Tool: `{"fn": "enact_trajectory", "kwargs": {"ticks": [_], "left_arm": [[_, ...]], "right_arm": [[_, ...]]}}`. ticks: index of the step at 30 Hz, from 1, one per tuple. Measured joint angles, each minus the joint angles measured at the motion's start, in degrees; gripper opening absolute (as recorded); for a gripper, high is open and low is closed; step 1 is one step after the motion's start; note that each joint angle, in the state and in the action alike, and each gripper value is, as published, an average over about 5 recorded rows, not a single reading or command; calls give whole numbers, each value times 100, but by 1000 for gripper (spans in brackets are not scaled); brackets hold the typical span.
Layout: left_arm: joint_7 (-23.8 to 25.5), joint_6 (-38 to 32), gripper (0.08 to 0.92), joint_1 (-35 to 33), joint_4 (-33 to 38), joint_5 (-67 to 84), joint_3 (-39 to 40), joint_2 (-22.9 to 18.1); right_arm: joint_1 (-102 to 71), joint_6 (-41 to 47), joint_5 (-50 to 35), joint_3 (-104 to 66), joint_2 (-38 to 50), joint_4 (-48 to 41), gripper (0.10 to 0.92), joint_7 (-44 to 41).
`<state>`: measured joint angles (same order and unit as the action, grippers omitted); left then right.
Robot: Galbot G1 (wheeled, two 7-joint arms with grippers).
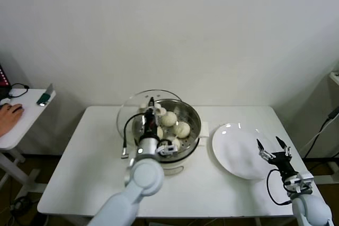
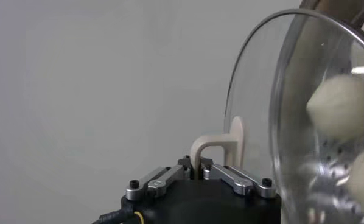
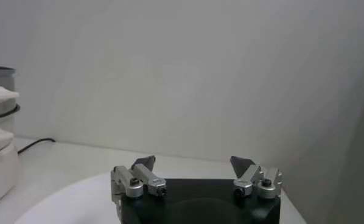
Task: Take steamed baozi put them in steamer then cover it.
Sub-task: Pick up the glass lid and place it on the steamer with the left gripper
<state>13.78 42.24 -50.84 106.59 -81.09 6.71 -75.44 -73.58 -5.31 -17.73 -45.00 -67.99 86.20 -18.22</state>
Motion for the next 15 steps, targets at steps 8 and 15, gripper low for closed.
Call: {"fn": "enact_trajectory", "kwargs": {"ticks": [8, 15], "left_arm": [[57, -3, 152, 191, -408, -74, 328, -389], [63, -3, 152, 197, -644, -116, 390, -598]], "right_arm": [[-4, -18, 46, -88, -34, -50, 823, -13], [-18, -55, 81, -164, -61, -102, 823, -60]]}}
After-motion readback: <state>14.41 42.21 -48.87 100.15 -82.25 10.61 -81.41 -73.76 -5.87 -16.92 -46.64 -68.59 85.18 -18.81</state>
